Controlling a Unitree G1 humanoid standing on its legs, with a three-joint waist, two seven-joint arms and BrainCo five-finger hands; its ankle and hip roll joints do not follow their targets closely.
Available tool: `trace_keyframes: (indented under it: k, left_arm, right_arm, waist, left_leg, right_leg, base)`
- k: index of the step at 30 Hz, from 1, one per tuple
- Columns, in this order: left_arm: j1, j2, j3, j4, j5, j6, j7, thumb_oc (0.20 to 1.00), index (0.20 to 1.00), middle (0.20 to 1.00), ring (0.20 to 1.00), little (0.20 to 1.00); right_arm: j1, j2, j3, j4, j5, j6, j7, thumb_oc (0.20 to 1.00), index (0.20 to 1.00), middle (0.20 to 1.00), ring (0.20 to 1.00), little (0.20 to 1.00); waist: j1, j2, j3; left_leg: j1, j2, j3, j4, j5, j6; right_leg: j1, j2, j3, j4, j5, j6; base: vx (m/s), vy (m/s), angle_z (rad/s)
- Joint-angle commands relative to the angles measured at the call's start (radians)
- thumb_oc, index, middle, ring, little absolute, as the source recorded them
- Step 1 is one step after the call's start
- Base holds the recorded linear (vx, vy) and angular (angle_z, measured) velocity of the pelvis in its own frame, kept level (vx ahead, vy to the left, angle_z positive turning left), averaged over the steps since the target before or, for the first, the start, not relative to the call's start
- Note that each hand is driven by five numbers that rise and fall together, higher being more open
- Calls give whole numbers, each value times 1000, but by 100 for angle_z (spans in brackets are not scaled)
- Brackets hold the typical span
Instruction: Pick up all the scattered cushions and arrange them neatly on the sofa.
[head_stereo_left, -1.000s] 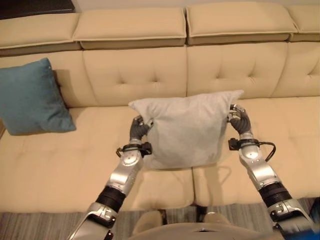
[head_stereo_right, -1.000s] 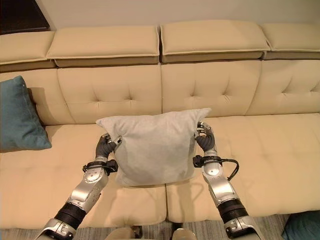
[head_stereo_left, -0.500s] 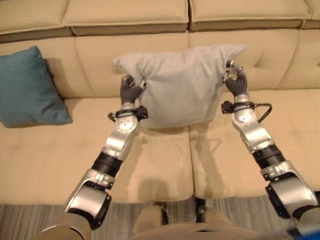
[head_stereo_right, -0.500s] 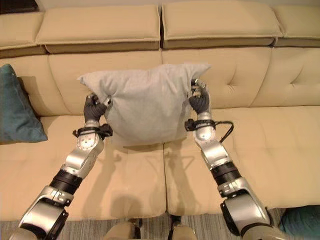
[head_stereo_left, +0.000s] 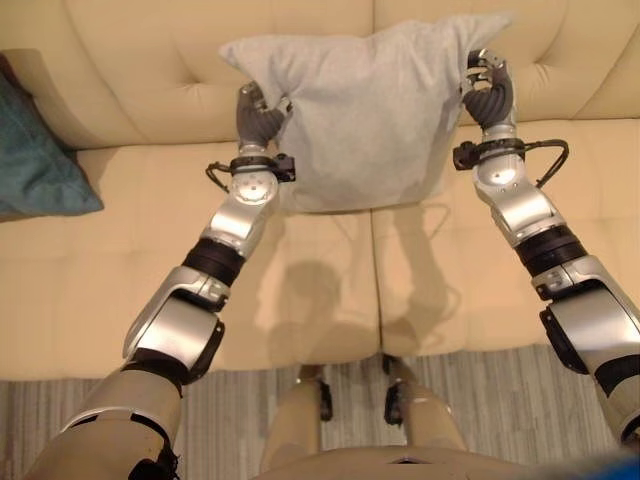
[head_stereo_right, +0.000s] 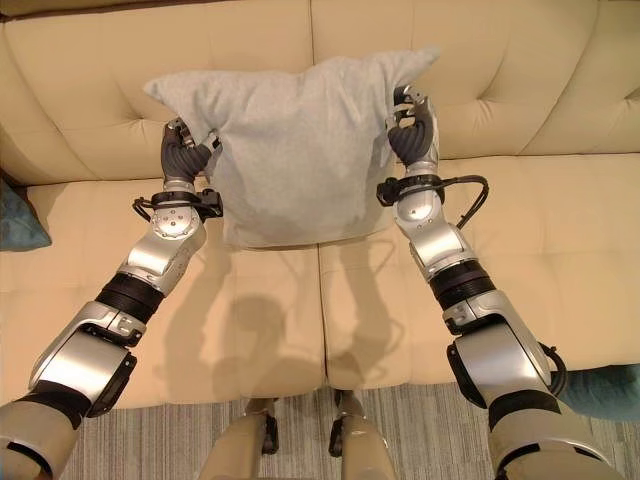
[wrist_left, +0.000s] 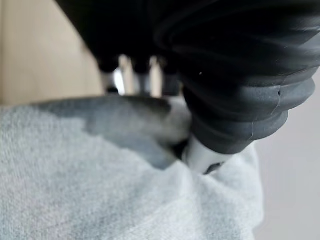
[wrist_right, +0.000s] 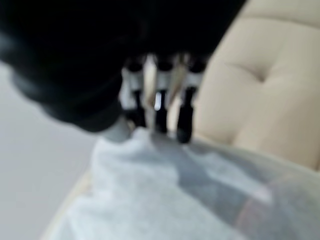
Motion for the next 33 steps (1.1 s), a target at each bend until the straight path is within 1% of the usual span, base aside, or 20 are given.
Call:
trace_keyframes:
  k: [1,5,8,9,10,12,13,14,15,17,18,21,24,25,27,28,30,31,32,33]
  left_arm:
    - [-164,-1,-50,-5,-2,-128,-27,200,200,200,200,200]
    - [-154,-10,-51,17,4,-123,-29,200,200,200,200,200]
    - [-150,-16,-55,56,12,-113,-34,200,200,200,200,200]
    - [-156,-16,-60,72,12,-111,-37,583,583,583,583,583]
    - [-157,-16,-60,73,12,-111,-37,1000,1000,1000,1000,1000]
    - [-210,5,-79,165,19,-93,-47,1000,1000,1000,1000,1000]
    - [-210,5,-79,165,19,-93,-47,1000,1000,1000,1000,1000]
    - [-261,29,-90,232,15,-86,-53,1000,1000,1000,1000,1000]
    - [-263,29,-90,233,15,-87,-53,1000,1000,1000,1000,1000]
    - [-302,63,-96,279,4,-87,-65,1000,1000,1000,1000,1000]
    - [-311,97,-102,311,2,-79,-85,1000,1000,1000,1000,1000]
    - [-306,124,-100,335,1,-74,-99,1000,1000,1000,1000,1000]
    - [-274,181,-91,377,7,-68,-126,1000,1000,1000,1000,1000]
    - [-274,181,-90,377,7,-68,-126,1000,1000,1000,1000,1000]
    - [-223,215,-59,378,17,-65,-130,1000,1000,1000,1000,1000]
    - [-159,230,-23,353,21,-66,-134,1000,1000,1000,1000,1000]
    - [-125,234,-7,338,29,-67,-135,1000,1000,1000,1000,1000]
    - [-49,243,31,291,45,-74,-140,1000,1000,1000,1000,1000]
    - [-47,243,31,290,45,-73,-140,1000,1000,1000,1000,1000]
    - [68,231,89,219,62,-77,-138,1000,1000,1000,1000,1000]
  right_arm:
    - [-127,25,17,-27,0,-91,-5,200,200,200,200,200]
    - [-123,35,24,-6,-3,-89,-2,200,200,200,200,200]
    - [-122,41,31,28,-13,-85,1,200,200,200,200,200]
    - [-126,42,35,46,-13,-84,1,200,200,200,200,200]
    - [-126,42,36,46,-12,-84,1,200,200,200,200,200]
    - [-159,34,58,128,-14,-77,3,1000,1000,1000,1000,1000]
    - [-159,34,58,128,-14,-77,3,1000,1000,1000,1000,1000]
    - [-197,22,79,193,-5,-72,5,1000,1000,1000,1000,1000]
    - [-198,22,79,194,-5,-72,5,1000,1000,1000,1000,1000]
    - [-232,-2,97,248,9,-68,10,1000,1000,1000,1000,1000]
    - [-245,-31,108,278,12,-60,17,1000,1000,1000,1000,1000]
    - [-239,-57,111,301,15,-55,23,1000,1000,1000,1000,1000]
    - [-212,-111,110,351,26,-44,45,1000,1000,1000,1000,1000]
    - [-211,-111,110,351,26,-44,45,1000,1000,1000,1000,1000]
    - [-158,-140,80,353,30,-42,53,1000,1000,1000,1000,1000]
    - [-100,-163,46,335,21,-42,58,1000,1000,1000,1000,1000]
    - [-68,-171,33,325,11,-40,62,1000,1000,1000,1000,1000]
    - [-2,-194,2,297,-12,-41,72,1000,1000,1000,1000,1000]
    - [0,-194,2,296,-12,-40,72,1000,1000,1000,1000,1000]
    - [103,-207,-49,243,-42,-40,80,1000,1000,1000,1000,1000]
  waist:
    - [15,-32,-35]
    - [19,-32,-26]
    - [18,-30,-22]
    - [18,-30,-23]
    - [18,-30,-24]
    - [18,-29,-31]
    - [18,-29,-31]
    - [19,-31,-34]
    - [19,-31,-34]
    - [21,-29,-37]
    - [24,-26,-38]
    - [26,-24,-41]
    - [29,-21,-51]
    - [29,-21,-51]
    - [30,-18,-58]
    - [29,-17,-63]
    - [30,-17,-64]
    - [28,-17,-67]
    - [28,-17,-67]
    - [27,-20,-71]
  left_leg:
    - [-7,-11,-27,1,-25,-113]
    - [-22,-11,-30,1,-23,-119]
    - [-58,-10,-35,1,-13,-124]
    - [-69,-10,-36,1,-11,-124]
    - [-71,-10,-36,1,-11,-124]
    - [-104,-11,-37,1,-2,-127]
    - [-104,-11,-37,1,-2,-127]
    - [-120,-10,-38,1,4,-129]
    - [-121,-10,-38,1,4,-129]
    - [-134,-11,-38,1,8,-131]
    - [-140,-12,-37,1,12,-132]
    - [-133,-13,-38,1,11,-132]
    - [-101,-16,-38,1,3,-132]
    - [-100,-16,-38,1,3,-132]
    - [-71,-18,-36,1,-4,-132]
    - [-50,-20,-31,1,-11,-132]
    - [-36,-20,-30,1,-14,-131]
    - [-8,-20,-27,1,-23,-129]
    - [-7,-20,-27,1,-24,-129]
    - [22,-18,-24,1,-32,-127]
  right_leg:
    - [-36,-20,28,3,-3,125]
    - [-49,-22,27,3,-3,126]
    - [-90,-25,28,3,7,128]
    - [-100,-26,28,3,8,129]
    - [-101,-26,28,3,8,129]
    - [-135,-28,29,3,16,134]
    - [-135,-28,29,3,16,134]
    - [-153,-27,31,3,20,137]
    - [-153,-27,31,3,20,137]
    - [-168,-28,32,3,24,141]
    - [-174,-28,33,3,25,144]
    - [-168,-29,31,3,23,146]
    - [-140,-29,29,3,20,146]
    - [-139,-29,29,3,20,146]
    - [-113,-29,27,3,16,145]
    - [-91,-28,23,3,11,144]
    - [-77,-29,23,3,8,143]
    - [-51,-28,19,3,2,142]
    - [-50,-28,19,3,2,142]
    - [-20,-26,17,3,-6,139]
  base:
    - [6,5,5]
    - [4,-1,3]
    - [-2,-2,-1]
    - [-4,-7,-9]
    - [-7,3,-11]
    - [-12,5,-10]
    - [0,0,0]
    - [-8,-4,19]
    - [-10,-2,25]
    - [-5,9,26]
    - [-6,10,31]
    - [1,3,-15]
    - [14,4,-9]
    - [15,6,30]
    - [23,4,8]
    - [31,9,-2]
    - [0,0,0]
    - [14,-1,-4]
    - [28,-9,-5]
    - [14,-8,-10]
